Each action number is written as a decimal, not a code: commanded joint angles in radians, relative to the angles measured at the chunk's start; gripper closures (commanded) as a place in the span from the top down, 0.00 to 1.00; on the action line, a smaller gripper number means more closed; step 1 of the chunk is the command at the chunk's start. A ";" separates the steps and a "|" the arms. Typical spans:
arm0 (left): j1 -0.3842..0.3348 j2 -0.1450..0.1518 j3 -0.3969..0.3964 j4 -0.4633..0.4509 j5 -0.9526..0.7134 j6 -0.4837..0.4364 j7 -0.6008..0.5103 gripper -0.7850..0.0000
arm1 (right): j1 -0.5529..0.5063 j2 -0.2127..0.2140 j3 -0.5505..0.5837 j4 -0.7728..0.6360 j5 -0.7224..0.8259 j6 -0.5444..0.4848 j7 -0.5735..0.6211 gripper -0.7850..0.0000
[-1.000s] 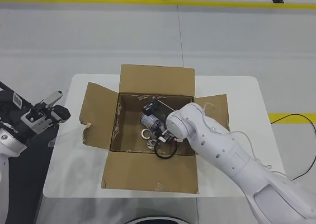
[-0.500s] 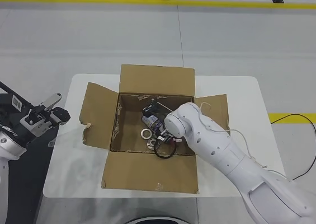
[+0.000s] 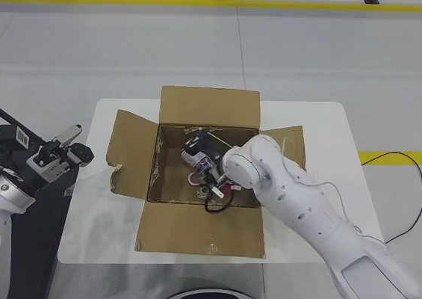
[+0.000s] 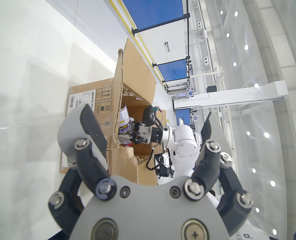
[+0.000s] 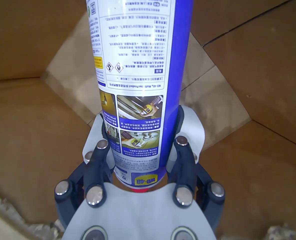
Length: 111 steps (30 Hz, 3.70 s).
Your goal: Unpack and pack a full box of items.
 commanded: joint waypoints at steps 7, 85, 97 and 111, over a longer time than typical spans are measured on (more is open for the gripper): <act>0.000 0.000 0.000 0.000 0.000 0.000 0.000 1.00 | -0.155 0.062 0.200 -0.317 -0.013 -0.043 -0.004 0.00; 0.000 0.000 0.000 0.000 0.000 0.000 0.000 1.00 | -0.254 0.216 0.797 0.235 -0.193 -0.007 0.007 0.34; 0.000 0.000 0.000 0.000 0.000 0.000 0.000 1.00 | -0.272 0.225 0.789 0.239 -0.174 -0.002 -0.013 0.89; 0.000 0.000 0.000 0.000 0.000 0.000 0.000 1.00 | -0.311 0.241 0.805 0.173 -0.176 0.021 -0.028 1.00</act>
